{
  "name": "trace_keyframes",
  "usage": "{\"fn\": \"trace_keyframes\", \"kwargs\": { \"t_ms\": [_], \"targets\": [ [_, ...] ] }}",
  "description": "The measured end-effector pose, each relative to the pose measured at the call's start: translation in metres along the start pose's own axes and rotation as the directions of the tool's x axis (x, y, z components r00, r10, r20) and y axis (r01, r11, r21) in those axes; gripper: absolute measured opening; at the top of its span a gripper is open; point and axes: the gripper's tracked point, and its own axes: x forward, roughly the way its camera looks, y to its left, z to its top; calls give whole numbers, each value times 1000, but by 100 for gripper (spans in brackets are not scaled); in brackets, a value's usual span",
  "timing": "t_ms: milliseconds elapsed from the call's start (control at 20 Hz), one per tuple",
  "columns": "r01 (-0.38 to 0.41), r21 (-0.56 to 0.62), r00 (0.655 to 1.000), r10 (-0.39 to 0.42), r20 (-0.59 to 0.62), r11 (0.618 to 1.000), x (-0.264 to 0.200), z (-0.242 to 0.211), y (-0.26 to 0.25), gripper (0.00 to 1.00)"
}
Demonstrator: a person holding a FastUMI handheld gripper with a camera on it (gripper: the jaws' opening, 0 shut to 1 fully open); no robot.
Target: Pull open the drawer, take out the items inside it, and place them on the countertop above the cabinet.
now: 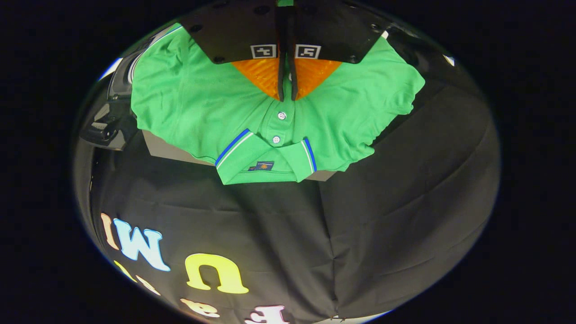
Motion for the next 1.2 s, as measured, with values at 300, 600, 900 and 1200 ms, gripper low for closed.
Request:
{"fn": "trace_keyframes", "kwargs": {
  "t_ms": [300, 600, 900, 1200],
  "targets": [
    [-66, 30, 995, 64, 75, 997, -24, 29, 0, 1],
    [-133, 51, 981, 124, 150, 990, -64, 68, 3, 1],
    [-169, 39, 954, 154, 257, 985, -120, 117, 1, 1],
    [-167, 43, 927, 142, 346, 985, -173, 157, -15, 1]
  ]
}}
